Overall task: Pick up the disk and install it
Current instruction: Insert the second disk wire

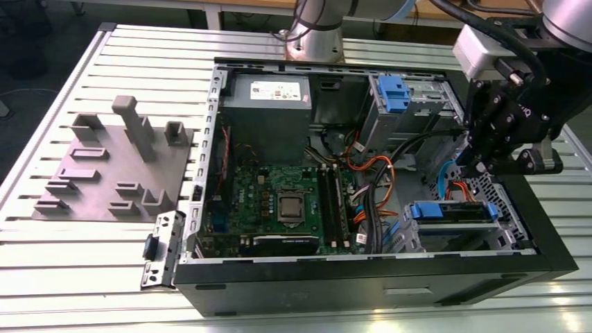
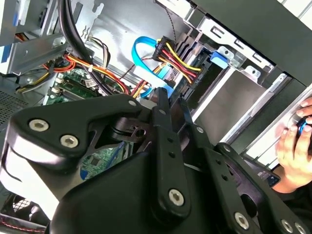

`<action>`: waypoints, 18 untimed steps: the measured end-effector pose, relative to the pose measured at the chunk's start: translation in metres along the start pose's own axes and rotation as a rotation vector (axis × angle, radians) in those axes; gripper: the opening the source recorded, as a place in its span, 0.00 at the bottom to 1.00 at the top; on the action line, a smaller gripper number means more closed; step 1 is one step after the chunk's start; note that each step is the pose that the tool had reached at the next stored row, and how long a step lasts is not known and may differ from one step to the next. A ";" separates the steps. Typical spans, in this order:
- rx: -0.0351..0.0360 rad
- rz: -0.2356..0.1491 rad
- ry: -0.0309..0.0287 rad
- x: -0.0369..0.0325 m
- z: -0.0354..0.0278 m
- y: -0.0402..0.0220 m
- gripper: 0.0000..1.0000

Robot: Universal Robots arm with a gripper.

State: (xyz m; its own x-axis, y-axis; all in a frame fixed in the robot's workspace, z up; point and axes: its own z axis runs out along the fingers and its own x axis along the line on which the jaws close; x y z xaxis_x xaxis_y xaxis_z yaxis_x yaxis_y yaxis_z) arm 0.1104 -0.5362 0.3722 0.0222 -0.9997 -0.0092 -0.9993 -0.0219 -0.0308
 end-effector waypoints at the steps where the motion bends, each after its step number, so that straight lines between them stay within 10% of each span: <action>1: -0.0009 0.000 -0.0010 0.0000 0.0003 -0.0001 0.25; 18: -0.0041 0.000 -0.0014 0.0000 0.0129 -0.0014 0.24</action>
State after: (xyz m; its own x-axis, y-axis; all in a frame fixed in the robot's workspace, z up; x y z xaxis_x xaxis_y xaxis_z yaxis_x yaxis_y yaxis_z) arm 0.1122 -0.5360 0.3594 0.0222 -0.9997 -0.0106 -0.9994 -0.0219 -0.0266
